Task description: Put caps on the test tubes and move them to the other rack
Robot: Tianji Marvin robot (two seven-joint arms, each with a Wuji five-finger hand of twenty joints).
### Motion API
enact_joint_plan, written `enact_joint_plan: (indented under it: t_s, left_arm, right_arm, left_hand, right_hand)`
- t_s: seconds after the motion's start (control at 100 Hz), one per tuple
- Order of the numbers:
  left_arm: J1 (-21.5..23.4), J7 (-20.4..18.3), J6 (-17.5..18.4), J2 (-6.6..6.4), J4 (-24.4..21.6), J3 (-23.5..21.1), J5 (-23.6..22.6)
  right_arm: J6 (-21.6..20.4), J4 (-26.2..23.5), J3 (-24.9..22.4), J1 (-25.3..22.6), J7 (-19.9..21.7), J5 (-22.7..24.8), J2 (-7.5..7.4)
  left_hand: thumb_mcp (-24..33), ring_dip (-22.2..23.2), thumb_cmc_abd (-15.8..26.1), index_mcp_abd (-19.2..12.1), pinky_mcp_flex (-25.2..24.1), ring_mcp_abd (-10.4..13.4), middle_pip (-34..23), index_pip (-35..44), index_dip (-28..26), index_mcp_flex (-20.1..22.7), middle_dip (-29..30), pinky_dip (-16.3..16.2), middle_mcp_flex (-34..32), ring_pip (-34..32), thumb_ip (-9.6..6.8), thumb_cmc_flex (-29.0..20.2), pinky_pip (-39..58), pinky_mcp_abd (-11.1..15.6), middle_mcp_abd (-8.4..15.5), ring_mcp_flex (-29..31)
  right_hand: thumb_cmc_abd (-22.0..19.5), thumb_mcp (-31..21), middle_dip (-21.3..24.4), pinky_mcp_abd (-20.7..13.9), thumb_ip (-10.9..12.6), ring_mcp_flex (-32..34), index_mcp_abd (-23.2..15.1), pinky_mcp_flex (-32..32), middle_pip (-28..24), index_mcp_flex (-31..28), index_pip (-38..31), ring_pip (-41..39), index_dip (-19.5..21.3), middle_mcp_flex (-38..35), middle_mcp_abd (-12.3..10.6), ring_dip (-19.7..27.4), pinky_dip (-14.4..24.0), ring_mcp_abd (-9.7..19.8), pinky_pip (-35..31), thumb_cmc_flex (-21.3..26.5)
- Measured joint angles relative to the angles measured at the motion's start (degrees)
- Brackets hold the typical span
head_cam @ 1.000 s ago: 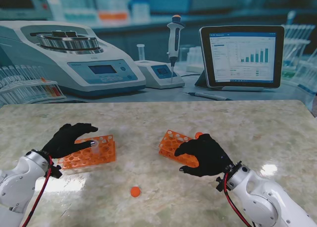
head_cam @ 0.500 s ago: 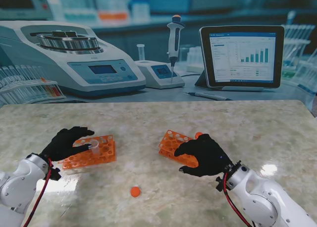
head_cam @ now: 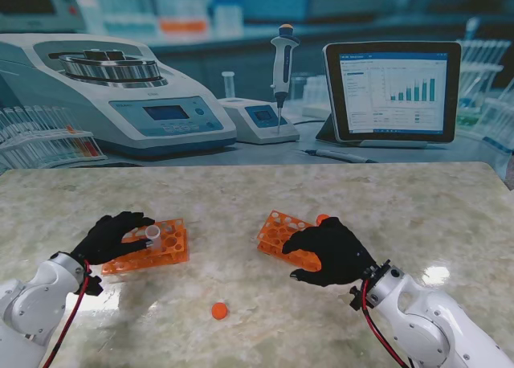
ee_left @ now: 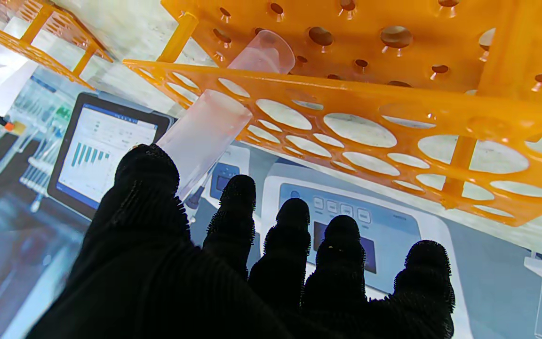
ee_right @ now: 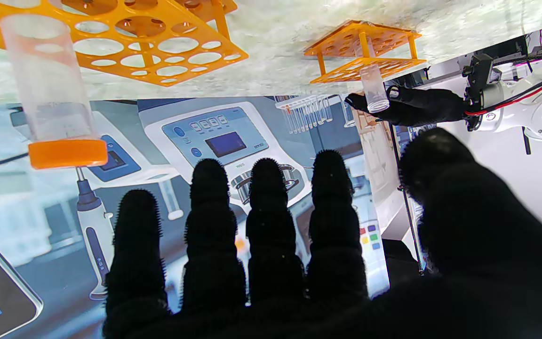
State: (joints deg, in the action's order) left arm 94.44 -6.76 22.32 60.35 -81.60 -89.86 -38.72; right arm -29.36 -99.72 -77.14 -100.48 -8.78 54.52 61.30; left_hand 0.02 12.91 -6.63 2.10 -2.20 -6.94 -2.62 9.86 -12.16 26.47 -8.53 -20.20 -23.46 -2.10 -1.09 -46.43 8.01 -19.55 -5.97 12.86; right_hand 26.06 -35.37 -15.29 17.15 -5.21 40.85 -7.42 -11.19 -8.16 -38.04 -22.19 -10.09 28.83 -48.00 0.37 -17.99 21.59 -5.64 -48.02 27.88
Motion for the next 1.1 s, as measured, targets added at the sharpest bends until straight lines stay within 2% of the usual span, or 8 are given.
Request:
enact_joint_plan:
  t_s: [0.65, 1.1]
  left_arm:
    - [-3.6, 1.1, -1.1, -0.08, 4.5, 4.0, -0.4]
    - [-2.7, -0.2, -1.4, -0.06, 2.2, 4.5, 0.9]
  right_arm:
    - [0.0, 0.1, 0.0, 0.0, -0.1, 0.0, -0.01]
    - [-0.1, 0.2, 0.2, 0.1, 0.2, -0.1, -0.03]
  left_hand:
    - [0.0, -0.2, -0.6, 0.0, -0.6, 0.5, 0.5, 0.0, 0.0, 0.0, 0.6, 0.0, 0.6, 0.3, 0.34, 0.0, -0.6, 0.3, 0.0, -1.3]
    - [0.0, -0.6, -1.2, 0.0, -1.1, 0.6, 0.7, 0.0, 0.0, 0.0, 1.3, 0.0, 1.3, 0.3, 0.14, 0.0, -1.1, 0.3, 0.0, -2.3]
  right_hand:
    - [0.0, 0.0, 0.0, 0.0, 0.0, 0.0, 0.0, 0.1, 0.0, 0.0, 0.0, 0.0, 0.0, 0.0, 0.0, 0.0, 0.0, 0.0, 0.0, 0.0]
    - [0.0, 0.0, 0.0, 0.0, 0.3, 0.0, 0.0, 0.1, 0.0, 0.0, 0.0, 0.0, 0.0, 0.0, 0.0, 0.0, 0.0, 0.0, 0.0, 0.0]
